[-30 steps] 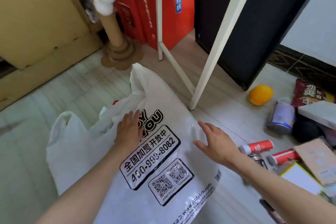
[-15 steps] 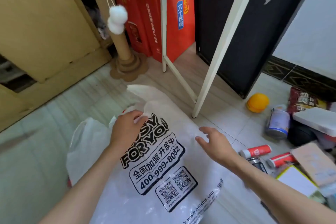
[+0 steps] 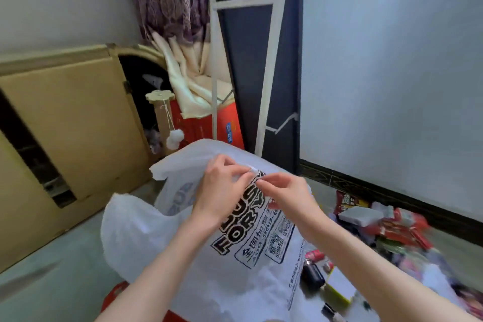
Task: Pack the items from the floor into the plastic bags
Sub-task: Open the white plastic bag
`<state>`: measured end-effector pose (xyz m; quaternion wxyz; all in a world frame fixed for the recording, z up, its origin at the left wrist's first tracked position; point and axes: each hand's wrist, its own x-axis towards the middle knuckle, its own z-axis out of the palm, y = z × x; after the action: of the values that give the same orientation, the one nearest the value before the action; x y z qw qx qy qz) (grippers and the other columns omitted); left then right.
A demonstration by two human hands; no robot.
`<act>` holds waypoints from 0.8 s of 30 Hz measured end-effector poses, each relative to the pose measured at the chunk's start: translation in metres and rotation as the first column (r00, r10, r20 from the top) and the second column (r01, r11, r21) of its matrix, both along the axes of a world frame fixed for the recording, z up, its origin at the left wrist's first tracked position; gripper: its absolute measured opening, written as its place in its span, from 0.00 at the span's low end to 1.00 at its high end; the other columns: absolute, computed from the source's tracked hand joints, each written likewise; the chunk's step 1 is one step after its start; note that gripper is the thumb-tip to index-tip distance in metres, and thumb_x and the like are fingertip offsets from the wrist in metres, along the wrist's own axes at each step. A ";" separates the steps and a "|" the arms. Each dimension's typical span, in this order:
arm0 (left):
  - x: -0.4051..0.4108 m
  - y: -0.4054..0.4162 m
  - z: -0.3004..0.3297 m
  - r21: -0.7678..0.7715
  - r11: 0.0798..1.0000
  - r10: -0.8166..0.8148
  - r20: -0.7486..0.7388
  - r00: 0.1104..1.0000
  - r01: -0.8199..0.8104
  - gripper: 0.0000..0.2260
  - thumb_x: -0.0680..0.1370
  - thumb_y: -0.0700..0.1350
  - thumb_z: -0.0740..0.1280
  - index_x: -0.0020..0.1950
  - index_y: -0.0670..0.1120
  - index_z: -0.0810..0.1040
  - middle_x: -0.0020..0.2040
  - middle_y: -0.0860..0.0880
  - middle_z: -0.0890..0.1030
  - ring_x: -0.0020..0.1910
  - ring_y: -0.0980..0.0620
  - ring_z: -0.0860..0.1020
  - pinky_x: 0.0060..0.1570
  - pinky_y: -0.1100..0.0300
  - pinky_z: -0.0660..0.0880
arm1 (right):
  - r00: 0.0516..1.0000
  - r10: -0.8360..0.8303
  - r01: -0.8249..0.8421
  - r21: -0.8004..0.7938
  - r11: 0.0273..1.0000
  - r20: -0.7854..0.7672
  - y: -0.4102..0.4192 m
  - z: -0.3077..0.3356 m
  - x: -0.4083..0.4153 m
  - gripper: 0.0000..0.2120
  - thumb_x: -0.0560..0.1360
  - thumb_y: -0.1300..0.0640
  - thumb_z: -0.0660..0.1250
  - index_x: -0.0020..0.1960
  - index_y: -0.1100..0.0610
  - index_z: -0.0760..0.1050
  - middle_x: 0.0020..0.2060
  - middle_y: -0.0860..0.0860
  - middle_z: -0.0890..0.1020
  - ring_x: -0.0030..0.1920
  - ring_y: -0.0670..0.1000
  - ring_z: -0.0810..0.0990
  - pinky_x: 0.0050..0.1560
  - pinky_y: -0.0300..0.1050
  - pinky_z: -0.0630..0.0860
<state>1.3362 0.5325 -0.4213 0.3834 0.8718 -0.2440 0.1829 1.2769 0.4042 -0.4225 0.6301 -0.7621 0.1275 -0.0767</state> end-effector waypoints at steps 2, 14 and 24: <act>-0.012 -0.025 0.019 0.105 0.995 -0.015 0.119 0.993 0.003 0.06 0.72 0.50 0.70 0.43 0.50 0.84 0.47 0.52 0.72 0.53 0.51 0.68 0.53 0.58 0.64 | 0.999 -0.036 0.036 0.003 0.999 -0.010 -0.014 0.011 -0.020 0.09 0.72 0.55 0.69 0.52 0.55 0.80 0.46 0.50 0.83 0.48 0.46 0.79 0.49 0.44 0.78; -0.051 -0.173 0.056 0.089 0.841 -0.528 -0.083 0.845 0.534 0.07 0.75 0.44 0.67 0.49 0.45 0.84 0.49 0.48 0.83 0.47 0.53 0.79 0.53 0.60 0.73 | 0.938 -0.344 0.344 0.007 0.939 0.032 -0.130 0.007 -0.085 0.23 0.67 0.48 0.74 0.60 0.53 0.76 0.54 0.47 0.80 0.54 0.47 0.79 0.55 0.48 0.77; -0.056 -0.214 0.009 -0.098 0.838 -0.543 -0.079 0.836 0.536 0.05 0.75 0.39 0.68 0.47 0.40 0.83 0.44 0.47 0.84 0.39 0.60 0.76 0.41 0.77 0.67 | 0.816 -0.565 0.575 -0.260 0.776 0.119 -0.192 -0.015 -0.104 0.08 0.75 0.62 0.63 0.39 0.53 0.74 0.35 0.48 0.78 0.41 0.50 0.77 0.45 0.44 0.71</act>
<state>1.2801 0.3184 -0.4127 0.4625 0.7615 -0.4530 0.0307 1.1731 0.2119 -0.4370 0.4634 -0.7685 0.3290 -0.2940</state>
